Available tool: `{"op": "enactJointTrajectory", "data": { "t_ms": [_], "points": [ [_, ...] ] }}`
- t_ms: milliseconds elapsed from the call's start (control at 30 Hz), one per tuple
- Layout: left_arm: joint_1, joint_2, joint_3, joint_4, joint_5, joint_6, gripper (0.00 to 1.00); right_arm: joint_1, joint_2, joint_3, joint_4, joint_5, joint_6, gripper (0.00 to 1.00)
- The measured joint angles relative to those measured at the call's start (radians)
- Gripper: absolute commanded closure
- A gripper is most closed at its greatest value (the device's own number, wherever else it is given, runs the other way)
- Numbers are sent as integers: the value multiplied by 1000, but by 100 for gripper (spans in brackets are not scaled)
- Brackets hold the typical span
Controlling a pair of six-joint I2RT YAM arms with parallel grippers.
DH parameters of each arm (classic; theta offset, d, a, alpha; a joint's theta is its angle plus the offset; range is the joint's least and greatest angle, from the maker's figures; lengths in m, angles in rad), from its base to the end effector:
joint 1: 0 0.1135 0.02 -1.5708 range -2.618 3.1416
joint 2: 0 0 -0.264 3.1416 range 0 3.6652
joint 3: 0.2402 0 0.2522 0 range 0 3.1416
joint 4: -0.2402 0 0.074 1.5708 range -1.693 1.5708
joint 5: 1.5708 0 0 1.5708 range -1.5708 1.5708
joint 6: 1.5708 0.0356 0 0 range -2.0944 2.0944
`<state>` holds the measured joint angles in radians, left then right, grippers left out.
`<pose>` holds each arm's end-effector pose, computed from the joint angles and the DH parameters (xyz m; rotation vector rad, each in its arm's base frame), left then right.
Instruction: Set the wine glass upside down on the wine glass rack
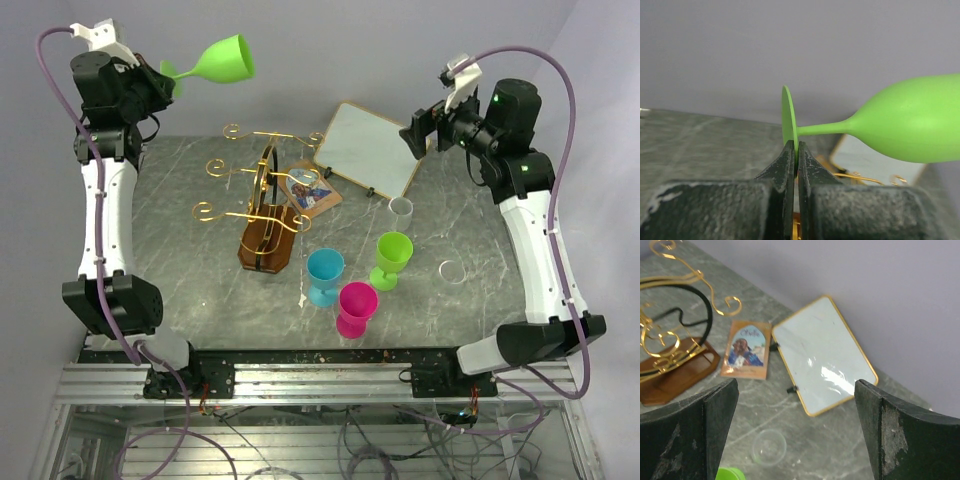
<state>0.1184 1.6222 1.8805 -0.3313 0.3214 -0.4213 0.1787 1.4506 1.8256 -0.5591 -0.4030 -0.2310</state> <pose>0.3614 0.0317 0.4899 -0.1996 1.6512 -0.4942 0.2920 0.0669 0.5016 -0.6378 1.6300 0.3149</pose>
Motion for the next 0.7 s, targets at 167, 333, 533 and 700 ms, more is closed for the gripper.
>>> {"op": "enactJointTrajectory", "data": {
  "t_ms": [167,333,533,700],
  "points": [
    [2,-10,21,-20,-210,205,93,-1,-31,-65,-43,62,-56,0],
    [0,-5,74,-24,-399,398,93,-6,-58,-101,-66,79,-89,0],
    [-7,49,120,-5,-577,612,93,-25,-76,-106,-82,75,-108,0],
    [-43,127,124,41,-675,804,93,-35,-77,-109,-83,69,-111,0]
  ]
}}
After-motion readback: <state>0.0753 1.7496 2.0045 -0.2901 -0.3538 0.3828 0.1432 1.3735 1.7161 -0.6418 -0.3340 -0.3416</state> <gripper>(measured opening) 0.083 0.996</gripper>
